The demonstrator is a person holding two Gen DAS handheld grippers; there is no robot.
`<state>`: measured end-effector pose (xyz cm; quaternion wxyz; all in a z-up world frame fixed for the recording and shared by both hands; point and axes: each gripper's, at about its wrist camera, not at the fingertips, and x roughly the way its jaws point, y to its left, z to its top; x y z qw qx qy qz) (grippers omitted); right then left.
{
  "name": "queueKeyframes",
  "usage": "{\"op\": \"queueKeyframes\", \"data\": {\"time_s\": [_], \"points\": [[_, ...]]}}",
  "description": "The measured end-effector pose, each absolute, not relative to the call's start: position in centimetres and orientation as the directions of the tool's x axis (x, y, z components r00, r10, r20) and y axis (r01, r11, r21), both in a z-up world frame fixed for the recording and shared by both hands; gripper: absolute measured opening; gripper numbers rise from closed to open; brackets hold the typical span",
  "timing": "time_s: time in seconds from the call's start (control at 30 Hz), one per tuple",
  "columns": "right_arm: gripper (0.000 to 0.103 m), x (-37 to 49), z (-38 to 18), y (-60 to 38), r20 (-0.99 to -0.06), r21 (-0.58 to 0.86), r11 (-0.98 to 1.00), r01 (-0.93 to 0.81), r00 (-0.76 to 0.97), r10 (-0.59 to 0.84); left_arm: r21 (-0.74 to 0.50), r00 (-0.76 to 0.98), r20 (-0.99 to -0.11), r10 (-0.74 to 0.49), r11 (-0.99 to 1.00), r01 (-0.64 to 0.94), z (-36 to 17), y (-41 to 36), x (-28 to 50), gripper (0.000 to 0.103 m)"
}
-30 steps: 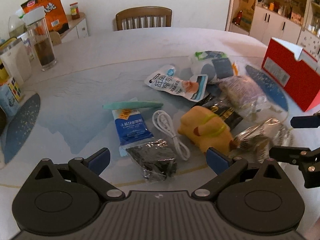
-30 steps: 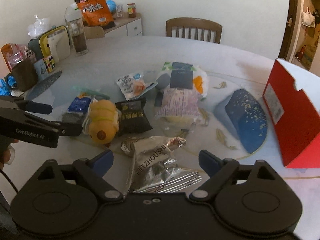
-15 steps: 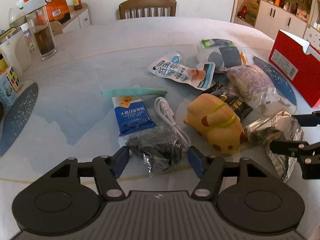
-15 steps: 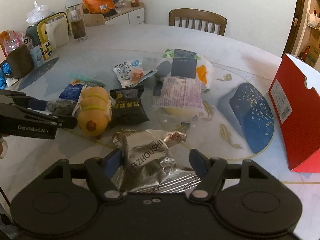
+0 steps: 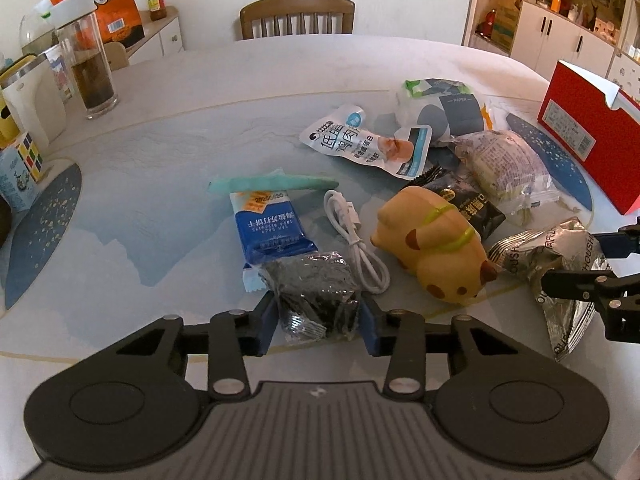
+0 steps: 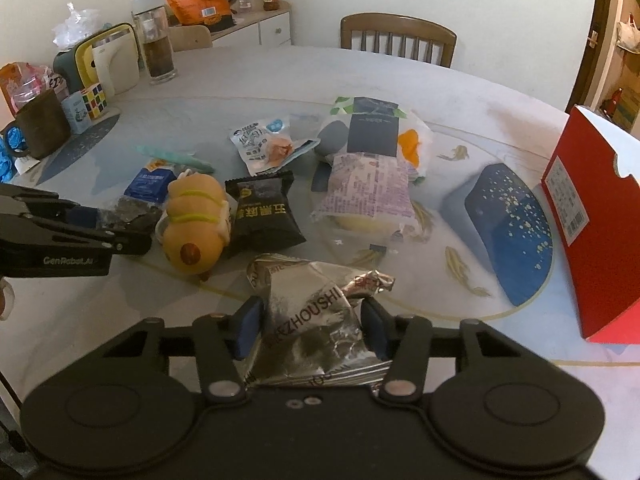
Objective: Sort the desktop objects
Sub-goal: 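Grasp the black mesh scrubber with the left gripper while the right grasps the silver foil bag, then carry the scrubber and foil bag with both grippers over the red shoebox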
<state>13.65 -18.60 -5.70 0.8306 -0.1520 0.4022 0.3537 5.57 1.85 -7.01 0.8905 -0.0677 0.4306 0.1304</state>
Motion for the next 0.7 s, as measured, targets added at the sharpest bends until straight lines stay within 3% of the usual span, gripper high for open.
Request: {"op": "queueKeyframes", "data": {"time_s": [0.7], "points": [[0.046, 14.1, -1.3, -22.0, -0.736, 0.088, 0.755, -0.65, 0.469, 0.489, -0.032, 0.679, -0.718, 0.153, 0.967, -0.252, -2.0, 1.1, 4.3, 0.036]]}}
